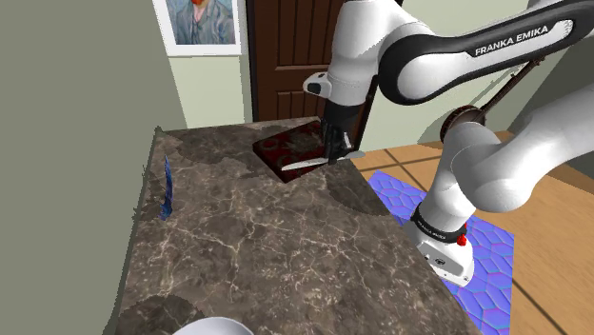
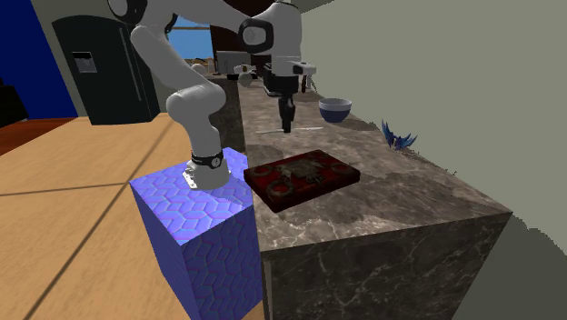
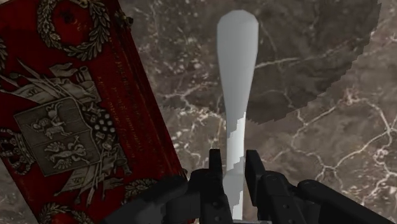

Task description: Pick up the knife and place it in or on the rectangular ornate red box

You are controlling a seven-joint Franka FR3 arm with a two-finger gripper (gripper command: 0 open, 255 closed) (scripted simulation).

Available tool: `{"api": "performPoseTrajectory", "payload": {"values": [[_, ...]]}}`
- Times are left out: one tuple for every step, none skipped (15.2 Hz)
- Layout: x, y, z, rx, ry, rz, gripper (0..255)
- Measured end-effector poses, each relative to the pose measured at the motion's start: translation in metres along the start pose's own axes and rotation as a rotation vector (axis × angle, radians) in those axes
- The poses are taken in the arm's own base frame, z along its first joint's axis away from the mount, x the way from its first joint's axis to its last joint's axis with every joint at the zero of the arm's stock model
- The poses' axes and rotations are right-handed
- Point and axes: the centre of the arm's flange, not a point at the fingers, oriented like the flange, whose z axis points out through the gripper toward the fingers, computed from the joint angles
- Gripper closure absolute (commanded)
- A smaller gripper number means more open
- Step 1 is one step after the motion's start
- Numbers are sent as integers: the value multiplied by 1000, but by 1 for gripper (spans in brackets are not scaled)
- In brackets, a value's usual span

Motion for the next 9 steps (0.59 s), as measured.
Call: {"api": "performPoseTrajectory", "payload": {"values": [[0,0,-5,0,0,0,255],[1,0,-10,0,0,0,255],[1,2,-15,0,0,0,255],[1,2,-20,0,0,0,255],[-1,8,-23,0,0,0,255],[0,18,-25,0,0,0,255],[-1,30,-25,1,0,0,255],[-2,42,-26,1,0,0,255],[-4,54,-28,1,0,1,255]]}}
